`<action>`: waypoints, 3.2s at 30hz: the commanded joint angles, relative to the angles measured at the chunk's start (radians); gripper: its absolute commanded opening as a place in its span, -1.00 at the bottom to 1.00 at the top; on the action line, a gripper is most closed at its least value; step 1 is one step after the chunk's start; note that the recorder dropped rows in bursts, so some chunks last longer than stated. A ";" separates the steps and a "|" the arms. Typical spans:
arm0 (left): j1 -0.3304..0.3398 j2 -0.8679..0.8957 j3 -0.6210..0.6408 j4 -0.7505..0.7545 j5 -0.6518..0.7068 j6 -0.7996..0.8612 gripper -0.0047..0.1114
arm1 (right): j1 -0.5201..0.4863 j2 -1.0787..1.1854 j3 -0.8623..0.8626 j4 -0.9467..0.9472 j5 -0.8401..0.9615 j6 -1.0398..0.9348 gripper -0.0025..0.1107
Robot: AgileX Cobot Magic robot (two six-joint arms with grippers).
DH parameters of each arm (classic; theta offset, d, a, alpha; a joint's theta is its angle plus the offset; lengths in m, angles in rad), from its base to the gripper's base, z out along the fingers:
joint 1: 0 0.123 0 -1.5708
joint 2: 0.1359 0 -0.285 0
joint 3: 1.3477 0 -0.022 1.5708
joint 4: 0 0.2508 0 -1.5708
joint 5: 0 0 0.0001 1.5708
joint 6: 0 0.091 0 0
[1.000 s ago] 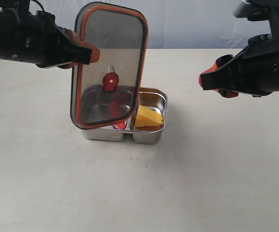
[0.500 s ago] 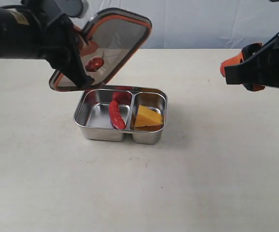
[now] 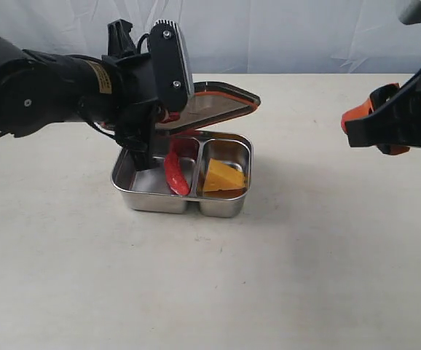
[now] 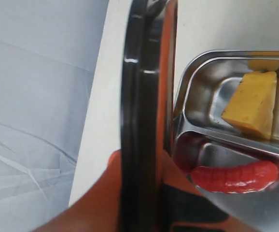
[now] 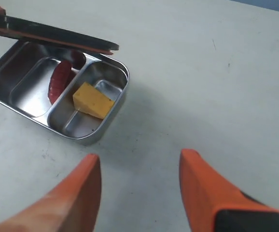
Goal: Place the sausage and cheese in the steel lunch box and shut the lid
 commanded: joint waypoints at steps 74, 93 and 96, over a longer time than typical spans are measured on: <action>-0.164 -0.209 -0.001 0.987 0.150 -0.868 -0.92 | 0.001 0.202 0.088 1.707 -0.363 -0.226 -0.10; -0.235 -0.209 -0.001 1.233 0.234 -1.085 -0.92 | 0.003 0.298 0.002 1.707 -0.261 -0.286 -0.10; -0.255 -0.209 -0.001 1.239 0.237 -1.085 -0.92 | 0.003 0.305 -0.013 1.707 -0.266 -0.299 -0.10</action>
